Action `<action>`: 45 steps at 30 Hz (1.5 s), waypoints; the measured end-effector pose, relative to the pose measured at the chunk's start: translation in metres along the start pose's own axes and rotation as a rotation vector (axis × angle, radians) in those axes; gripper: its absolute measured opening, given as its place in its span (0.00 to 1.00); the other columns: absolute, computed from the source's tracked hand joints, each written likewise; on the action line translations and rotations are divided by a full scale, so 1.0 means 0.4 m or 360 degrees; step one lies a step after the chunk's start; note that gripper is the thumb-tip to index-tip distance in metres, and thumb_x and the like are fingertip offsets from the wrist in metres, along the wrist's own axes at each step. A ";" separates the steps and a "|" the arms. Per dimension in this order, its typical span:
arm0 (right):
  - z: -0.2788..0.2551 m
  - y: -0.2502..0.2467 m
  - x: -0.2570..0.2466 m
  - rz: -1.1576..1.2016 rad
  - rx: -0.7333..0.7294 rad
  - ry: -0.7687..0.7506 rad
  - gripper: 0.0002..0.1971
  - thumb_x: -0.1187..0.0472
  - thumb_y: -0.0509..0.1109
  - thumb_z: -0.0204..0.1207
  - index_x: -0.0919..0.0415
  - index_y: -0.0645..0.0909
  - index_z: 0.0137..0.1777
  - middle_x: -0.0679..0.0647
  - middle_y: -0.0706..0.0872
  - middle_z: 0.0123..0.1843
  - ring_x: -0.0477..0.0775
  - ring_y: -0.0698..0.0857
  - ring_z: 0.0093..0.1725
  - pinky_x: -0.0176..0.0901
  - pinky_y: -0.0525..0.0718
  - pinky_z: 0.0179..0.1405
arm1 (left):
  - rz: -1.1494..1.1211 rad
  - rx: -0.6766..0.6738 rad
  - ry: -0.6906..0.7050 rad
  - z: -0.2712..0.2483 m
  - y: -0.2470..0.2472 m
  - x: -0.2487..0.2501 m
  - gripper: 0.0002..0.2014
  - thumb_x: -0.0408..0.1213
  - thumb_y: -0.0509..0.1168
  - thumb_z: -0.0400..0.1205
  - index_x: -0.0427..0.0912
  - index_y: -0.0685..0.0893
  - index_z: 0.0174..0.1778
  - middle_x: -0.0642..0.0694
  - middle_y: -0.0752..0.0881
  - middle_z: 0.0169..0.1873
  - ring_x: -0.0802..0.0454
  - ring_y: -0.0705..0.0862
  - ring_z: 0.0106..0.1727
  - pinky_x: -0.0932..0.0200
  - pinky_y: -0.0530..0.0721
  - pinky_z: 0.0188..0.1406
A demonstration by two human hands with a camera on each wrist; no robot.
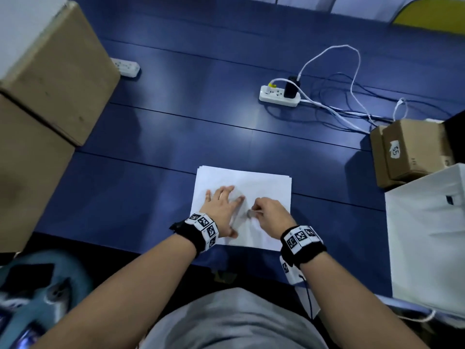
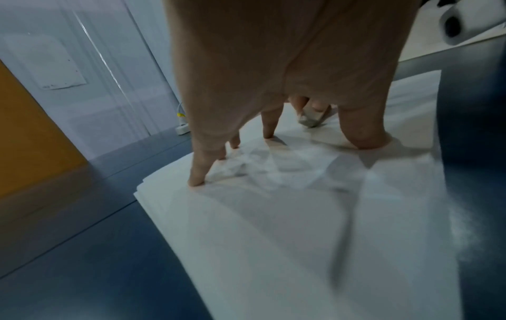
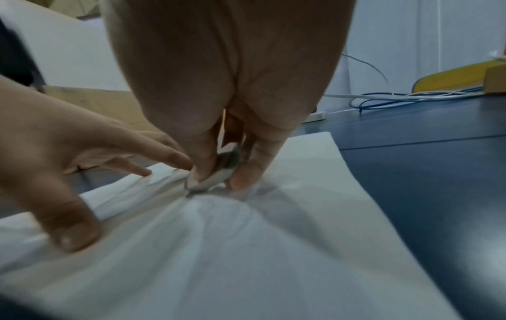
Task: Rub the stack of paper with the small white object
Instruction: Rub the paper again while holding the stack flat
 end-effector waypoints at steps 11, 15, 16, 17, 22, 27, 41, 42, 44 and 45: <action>-0.018 0.003 0.005 0.0142 0.0083 0.0087 0.08 0.56 0.71 0.82 0.60 0.84 0.44 0.55 0.90 0.49 0.57 0.86 0.50 0.46 0.84 0.50 | -0.0001 0.0099 0.0034 -0.018 0.032 -0.040 0.57 0.71 0.64 0.72 0.47 0.41 0.87 0.48 0.39 0.87 0.46 0.43 0.87 0.32 0.44 0.83; -0.066 0.057 -0.006 0.0082 -0.0076 0.0012 0.07 0.60 0.71 0.81 0.63 0.87 0.50 0.56 0.90 0.52 0.56 0.88 0.54 0.45 0.84 0.56 | -0.0039 0.0089 0.0039 -0.016 0.032 -0.036 0.57 0.69 0.65 0.73 0.47 0.40 0.87 0.48 0.38 0.87 0.46 0.41 0.87 0.32 0.42 0.83; -0.049 0.044 -0.001 0.0077 -0.0015 0.0037 0.07 0.61 0.70 0.81 0.63 0.88 0.52 0.56 0.89 0.54 0.56 0.87 0.56 0.46 0.83 0.59 | -0.0049 0.0079 0.0038 -0.018 0.031 -0.036 0.57 0.69 0.66 0.73 0.47 0.40 0.88 0.48 0.38 0.87 0.46 0.41 0.87 0.31 0.43 0.83; -0.028 0.025 0.005 0.0086 0.0066 0.0082 0.07 0.61 0.70 0.81 0.62 0.88 0.52 0.57 0.89 0.55 0.57 0.87 0.57 0.47 0.83 0.60 | -0.0054 0.0067 0.0035 -0.019 0.030 -0.035 0.57 0.68 0.66 0.73 0.47 0.41 0.88 0.48 0.38 0.87 0.46 0.41 0.87 0.31 0.43 0.82; -0.019 0.000 0.021 0.0241 0.0144 0.0209 0.04 0.61 0.73 0.79 0.61 0.88 0.47 0.56 0.92 0.51 0.55 0.90 0.52 0.50 0.87 0.57 | -0.0067 0.0048 0.0017 -0.015 0.027 -0.032 0.57 0.67 0.67 0.73 0.46 0.40 0.87 0.47 0.38 0.87 0.45 0.41 0.87 0.30 0.43 0.82; -0.063 0.031 -0.010 0.0103 -0.0066 0.0111 0.07 0.63 0.69 0.80 0.62 0.88 0.51 0.57 0.90 0.54 0.57 0.88 0.54 0.48 0.85 0.56 | -0.0090 0.0011 -0.0024 -0.016 0.026 -0.021 0.57 0.65 0.67 0.75 0.44 0.39 0.87 0.46 0.37 0.86 0.44 0.40 0.87 0.29 0.44 0.82; -0.007 -0.033 0.033 -0.0015 0.0114 0.0204 0.06 0.60 0.68 0.81 0.59 0.87 0.51 0.56 0.87 0.55 0.60 0.86 0.56 0.48 0.83 0.54 | -0.0086 -0.0028 -0.0041 -0.005 0.024 -0.019 0.59 0.66 0.70 0.72 0.43 0.42 0.87 0.45 0.40 0.87 0.43 0.43 0.87 0.26 0.48 0.81; 0.001 -0.047 0.040 -0.0004 0.0171 0.0228 0.06 0.58 0.69 0.82 0.59 0.86 0.50 0.56 0.88 0.54 0.59 0.86 0.56 0.48 0.83 0.53 | -0.0088 -0.0030 -0.0041 -0.007 0.021 -0.019 0.59 0.66 0.70 0.72 0.43 0.42 0.87 0.46 0.40 0.87 0.43 0.43 0.87 0.27 0.48 0.81; -0.015 -0.034 0.031 0.0001 0.0105 0.0192 0.07 0.58 0.69 0.82 0.60 0.86 0.50 0.56 0.88 0.54 0.58 0.86 0.55 0.47 0.83 0.53 | -0.0084 -0.0025 -0.0040 -0.008 0.019 -0.020 0.58 0.66 0.70 0.72 0.44 0.42 0.87 0.45 0.40 0.87 0.43 0.43 0.87 0.27 0.48 0.81; -0.032 -0.013 0.017 -0.0027 0.0003 0.0126 0.08 0.57 0.70 0.81 0.60 0.87 0.51 0.57 0.88 0.55 0.58 0.85 0.56 0.47 0.83 0.54 | -0.0076 -0.0017 -0.0036 -0.006 0.020 -0.020 0.59 0.66 0.70 0.72 0.44 0.42 0.87 0.45 0.40 0.87 0.43 0.43 0.87 0.27 0.48 0.81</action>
Point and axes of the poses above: each hand's wrist, its own z-axis towards the middle knuckle, its own y-axis out of the palm, x = y × z, the point moved 6 cm from there along z, towards the middle knuckle
